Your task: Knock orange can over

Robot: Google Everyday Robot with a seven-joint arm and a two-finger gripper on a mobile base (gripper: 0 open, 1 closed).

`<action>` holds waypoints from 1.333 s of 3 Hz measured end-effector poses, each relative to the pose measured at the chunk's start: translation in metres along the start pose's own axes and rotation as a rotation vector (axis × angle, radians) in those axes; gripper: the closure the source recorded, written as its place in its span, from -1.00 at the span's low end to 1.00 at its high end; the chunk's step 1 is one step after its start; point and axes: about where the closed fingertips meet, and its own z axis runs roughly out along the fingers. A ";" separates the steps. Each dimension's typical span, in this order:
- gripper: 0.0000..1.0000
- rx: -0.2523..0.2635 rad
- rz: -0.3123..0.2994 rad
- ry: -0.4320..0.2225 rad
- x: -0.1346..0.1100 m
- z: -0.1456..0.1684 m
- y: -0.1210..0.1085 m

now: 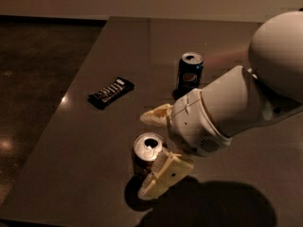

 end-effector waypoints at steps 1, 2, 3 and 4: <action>-0.17 -0.017 -0.017 -0.035 -0.011 -0.003 0.004; 0.30 -0.010 -0.002 -0.043 -0.014 -0.017 -0.001; 0.74 -0.007 0.026 0.019 -0.016 -0.039 -0.016; 1.00 -0.007 0.070 0.194 -0.011 -0.052 -0.034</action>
Offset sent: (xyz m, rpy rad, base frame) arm 0.0150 -0.0223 0.0414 0.0493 0.0227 -0.0444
